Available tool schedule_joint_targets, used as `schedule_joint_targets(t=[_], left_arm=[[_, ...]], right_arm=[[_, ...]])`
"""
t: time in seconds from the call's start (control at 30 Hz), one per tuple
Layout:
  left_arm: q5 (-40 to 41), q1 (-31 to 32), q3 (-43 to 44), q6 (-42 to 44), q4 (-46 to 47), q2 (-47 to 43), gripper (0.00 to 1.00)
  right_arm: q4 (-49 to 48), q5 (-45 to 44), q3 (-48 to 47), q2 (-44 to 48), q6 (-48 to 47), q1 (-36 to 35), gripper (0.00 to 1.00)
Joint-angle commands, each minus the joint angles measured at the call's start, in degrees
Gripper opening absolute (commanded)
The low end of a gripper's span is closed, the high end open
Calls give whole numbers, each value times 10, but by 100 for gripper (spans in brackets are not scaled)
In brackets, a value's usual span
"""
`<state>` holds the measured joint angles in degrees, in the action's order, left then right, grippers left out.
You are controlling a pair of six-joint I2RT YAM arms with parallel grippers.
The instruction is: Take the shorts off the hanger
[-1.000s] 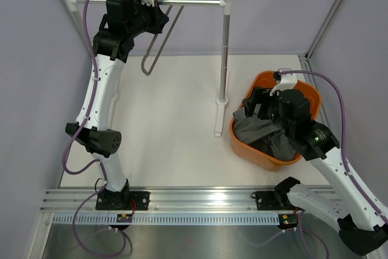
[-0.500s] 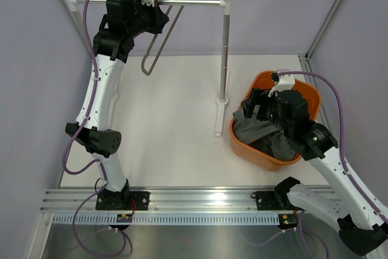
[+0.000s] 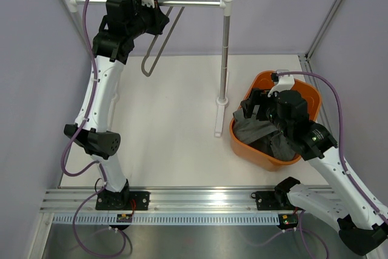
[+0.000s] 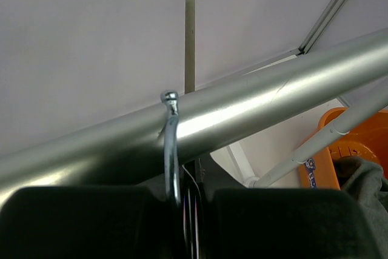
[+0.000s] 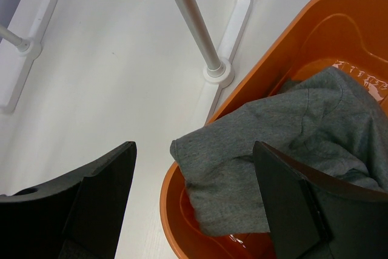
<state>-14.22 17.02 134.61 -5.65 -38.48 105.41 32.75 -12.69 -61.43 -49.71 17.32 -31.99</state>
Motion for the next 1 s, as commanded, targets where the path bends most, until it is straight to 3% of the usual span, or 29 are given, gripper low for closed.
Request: schedule_joint_targets(t=[0.0,0.97], left_arm=[[9,3,0,1,35,-30,6],[16,10,-28,2,50,-58,15]], right_arm=[[-18,6,2,2,-1,3,86],[-24,7,18,5,2,3,87]])
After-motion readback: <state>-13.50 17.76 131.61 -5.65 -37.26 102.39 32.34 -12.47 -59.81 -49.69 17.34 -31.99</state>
